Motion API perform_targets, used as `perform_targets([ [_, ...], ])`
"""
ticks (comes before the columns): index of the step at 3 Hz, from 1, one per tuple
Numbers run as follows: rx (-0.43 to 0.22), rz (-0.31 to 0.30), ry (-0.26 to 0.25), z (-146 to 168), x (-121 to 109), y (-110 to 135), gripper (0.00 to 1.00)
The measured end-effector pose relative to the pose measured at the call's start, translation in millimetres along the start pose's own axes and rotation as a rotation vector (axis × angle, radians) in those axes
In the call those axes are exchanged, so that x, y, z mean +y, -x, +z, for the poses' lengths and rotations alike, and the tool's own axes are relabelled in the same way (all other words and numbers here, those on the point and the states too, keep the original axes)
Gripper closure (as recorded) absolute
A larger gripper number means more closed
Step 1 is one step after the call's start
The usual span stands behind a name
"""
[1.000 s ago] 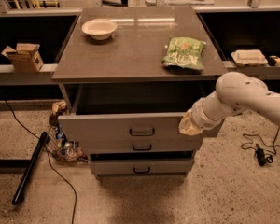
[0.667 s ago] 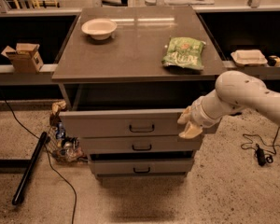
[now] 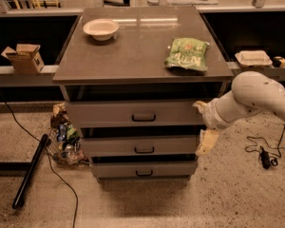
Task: Close top drawer
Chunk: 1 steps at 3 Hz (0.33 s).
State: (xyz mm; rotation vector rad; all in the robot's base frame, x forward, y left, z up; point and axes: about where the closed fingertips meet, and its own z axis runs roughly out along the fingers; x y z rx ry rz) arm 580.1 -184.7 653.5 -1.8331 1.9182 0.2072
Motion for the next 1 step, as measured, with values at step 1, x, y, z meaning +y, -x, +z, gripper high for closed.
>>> perform_targets([
  [1, -0.001, 0.004, 0.002, -1.1, 1.6, -1.6, 0.00],
])
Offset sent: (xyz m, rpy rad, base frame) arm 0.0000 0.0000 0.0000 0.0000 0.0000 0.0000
